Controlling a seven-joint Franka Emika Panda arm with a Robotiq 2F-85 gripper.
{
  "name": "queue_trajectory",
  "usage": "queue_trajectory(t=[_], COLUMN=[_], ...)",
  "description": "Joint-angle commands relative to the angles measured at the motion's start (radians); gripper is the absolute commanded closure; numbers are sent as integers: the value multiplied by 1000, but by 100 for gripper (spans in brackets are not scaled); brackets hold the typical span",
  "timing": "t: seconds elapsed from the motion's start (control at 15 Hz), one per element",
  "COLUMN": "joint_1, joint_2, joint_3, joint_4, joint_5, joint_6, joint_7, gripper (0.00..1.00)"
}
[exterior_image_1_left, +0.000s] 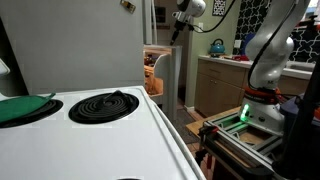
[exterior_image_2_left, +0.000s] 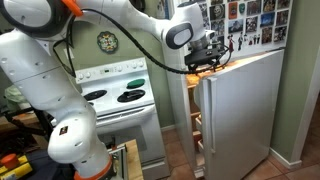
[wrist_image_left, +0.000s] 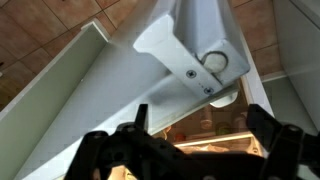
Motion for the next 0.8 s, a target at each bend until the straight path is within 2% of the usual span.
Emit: queue_trajectory(t=[0.0,0.73], joint_1=[10,-26], joint_2=[21,56], joint_3=[-7,-43], joint_4=[-18,-19], joint_5=[-86,-304], joint_6=[63,149], joint_7=[73,156], gripper=[0,0])
